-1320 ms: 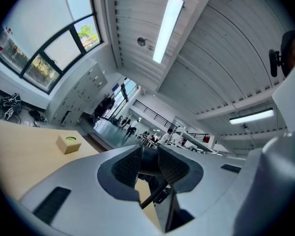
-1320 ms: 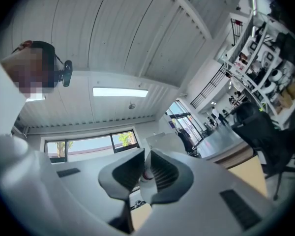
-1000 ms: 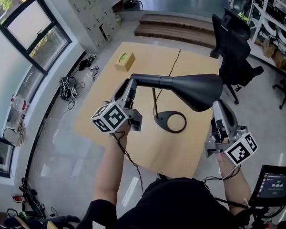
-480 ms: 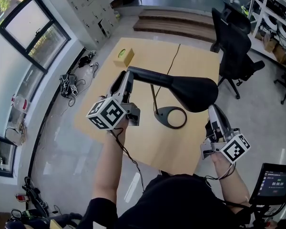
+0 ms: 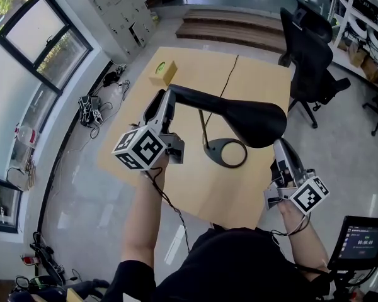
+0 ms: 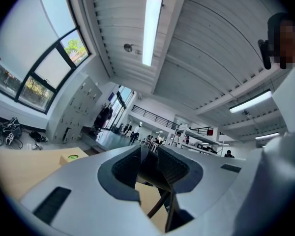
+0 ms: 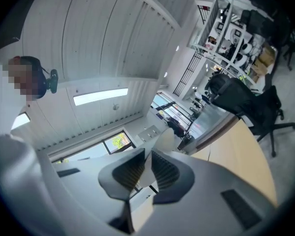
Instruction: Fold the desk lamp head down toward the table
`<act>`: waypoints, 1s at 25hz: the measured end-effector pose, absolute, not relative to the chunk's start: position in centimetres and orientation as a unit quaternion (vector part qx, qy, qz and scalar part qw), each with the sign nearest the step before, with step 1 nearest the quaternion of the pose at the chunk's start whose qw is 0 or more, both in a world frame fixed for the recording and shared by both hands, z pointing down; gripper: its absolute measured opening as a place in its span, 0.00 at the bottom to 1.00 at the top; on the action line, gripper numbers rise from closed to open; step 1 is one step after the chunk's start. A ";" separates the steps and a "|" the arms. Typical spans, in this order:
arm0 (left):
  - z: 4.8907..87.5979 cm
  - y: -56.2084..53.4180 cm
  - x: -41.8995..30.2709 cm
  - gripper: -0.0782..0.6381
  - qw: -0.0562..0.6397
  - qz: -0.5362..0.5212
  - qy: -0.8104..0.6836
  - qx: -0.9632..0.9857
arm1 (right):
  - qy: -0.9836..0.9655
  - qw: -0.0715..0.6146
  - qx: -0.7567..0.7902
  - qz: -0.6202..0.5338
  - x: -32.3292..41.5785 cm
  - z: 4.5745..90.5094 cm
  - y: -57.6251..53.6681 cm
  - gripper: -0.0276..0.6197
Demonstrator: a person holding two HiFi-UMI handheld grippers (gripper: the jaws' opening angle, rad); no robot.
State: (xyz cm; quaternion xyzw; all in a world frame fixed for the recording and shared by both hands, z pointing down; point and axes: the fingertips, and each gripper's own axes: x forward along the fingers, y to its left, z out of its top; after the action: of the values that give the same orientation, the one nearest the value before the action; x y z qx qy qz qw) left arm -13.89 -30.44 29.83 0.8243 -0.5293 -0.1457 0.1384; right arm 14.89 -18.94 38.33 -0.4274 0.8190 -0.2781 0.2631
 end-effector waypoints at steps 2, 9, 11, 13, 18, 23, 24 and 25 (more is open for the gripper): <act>29.5 -30.4 -14.4 0.27 0.142 -0.161 -0.532 0.819 | 0.820 0.244 -0.447 -0.263 15.5 38.1 -18.8 0.10; 30.5 -29.9 -14.7 0.27 0.201 -0.217 -0.490 0.820 | 0.851 0.106 -0.510 -0.069 18.9 33.3 -20.6 0.10; 31.3 -29.6 -14.7 0.31 0.211 -0.218 -0.491 0.817 | 0.866 0.051 -0.496 -0.030 18.1 32.6 -21.5 0.10; 31.6 -29.5 -14.6 0.31 0.214 -0.209 -0.498 0.814 | 0.873 0.004 -0.487 -0.009 17.2 32.8 -22.4 0.10; 32.0 -29.3 -14.2 0.31 0.223 -0.183 -0.496 0.819 | 0.875 -0.055 -0.482 -0.019 15.7 34.8 -23.3 0.10; 31.5 -28.8 -14.0 0.31 0.202 -0.176 -0.492 0.828 | 0.876 -0.069 -0.475 -0.046 14.9 36.8 -23.5 0.10; 31.8 -28.8 -13.6 0.31 0.199 -0.174 -0.490 0.831 | 0.877 -0.067 -0.474 -0.052 15.0 37.3 -23.7 0.10; 32.2 -28.8 -13.2 0.31 0.197 -0.174 -0.488 0.833 | 0.877 -0.063 -0.472 -0.059 15.3 37.8 -23.9 0.10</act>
State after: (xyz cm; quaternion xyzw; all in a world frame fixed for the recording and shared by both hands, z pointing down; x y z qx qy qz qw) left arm -13.20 -28.83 32.17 0.8326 -0.4875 -0.1737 0.1975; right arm 15.27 -23.94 37.76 -0.4725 0.8771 -0.0595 -0.0628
